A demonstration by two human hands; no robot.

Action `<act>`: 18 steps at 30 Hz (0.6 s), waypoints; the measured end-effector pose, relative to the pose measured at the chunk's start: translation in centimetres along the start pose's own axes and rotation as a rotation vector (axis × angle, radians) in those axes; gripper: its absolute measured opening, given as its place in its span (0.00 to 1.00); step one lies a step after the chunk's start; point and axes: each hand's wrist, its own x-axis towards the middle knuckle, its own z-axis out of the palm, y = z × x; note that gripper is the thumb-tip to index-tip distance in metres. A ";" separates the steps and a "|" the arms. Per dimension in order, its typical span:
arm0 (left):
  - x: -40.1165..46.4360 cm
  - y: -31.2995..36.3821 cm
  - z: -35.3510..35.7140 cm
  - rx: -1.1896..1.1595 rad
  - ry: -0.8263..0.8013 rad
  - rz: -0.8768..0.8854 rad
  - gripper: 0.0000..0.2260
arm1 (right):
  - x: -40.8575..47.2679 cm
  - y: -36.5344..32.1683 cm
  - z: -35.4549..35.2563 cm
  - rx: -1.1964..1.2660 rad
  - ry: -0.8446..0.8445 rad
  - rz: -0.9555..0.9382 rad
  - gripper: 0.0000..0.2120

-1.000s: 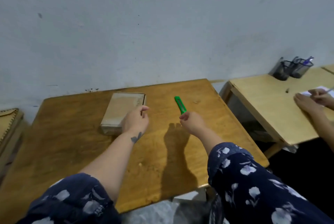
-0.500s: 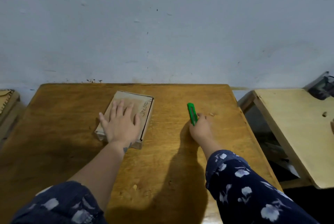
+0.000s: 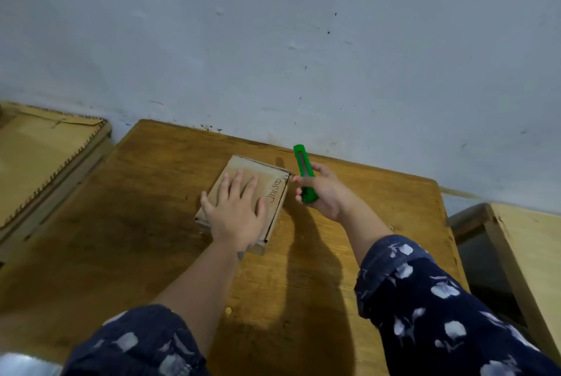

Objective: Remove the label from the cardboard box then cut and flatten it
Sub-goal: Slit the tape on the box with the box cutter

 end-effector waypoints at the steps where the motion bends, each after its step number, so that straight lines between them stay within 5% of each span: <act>1: -0.1 -0.1 0.0 -0.003 -0.002 0.002 0.25 | -0.1 -0.2 0.0 0.045 -0.094 0.031 0.30; 4: -0.5 -0.2 -0.1 0.002 -0.011 0.000 0.25 | -0.6 -0.2 -0.2 0.108 -0.288 0.070 0.33; 9: -0.8 -0.1 -0.2 -0.005 -0.027 -0.003 0.25 | -1.0 0.3 -0.4 0.084 -0.273 0.041 0.25; 18: -0.9 -0.1 -0.4 0.012 -0.040 0.005 0.25 | -1.2 3.3 -0.6 -0.291 0.072 -0.065 0.19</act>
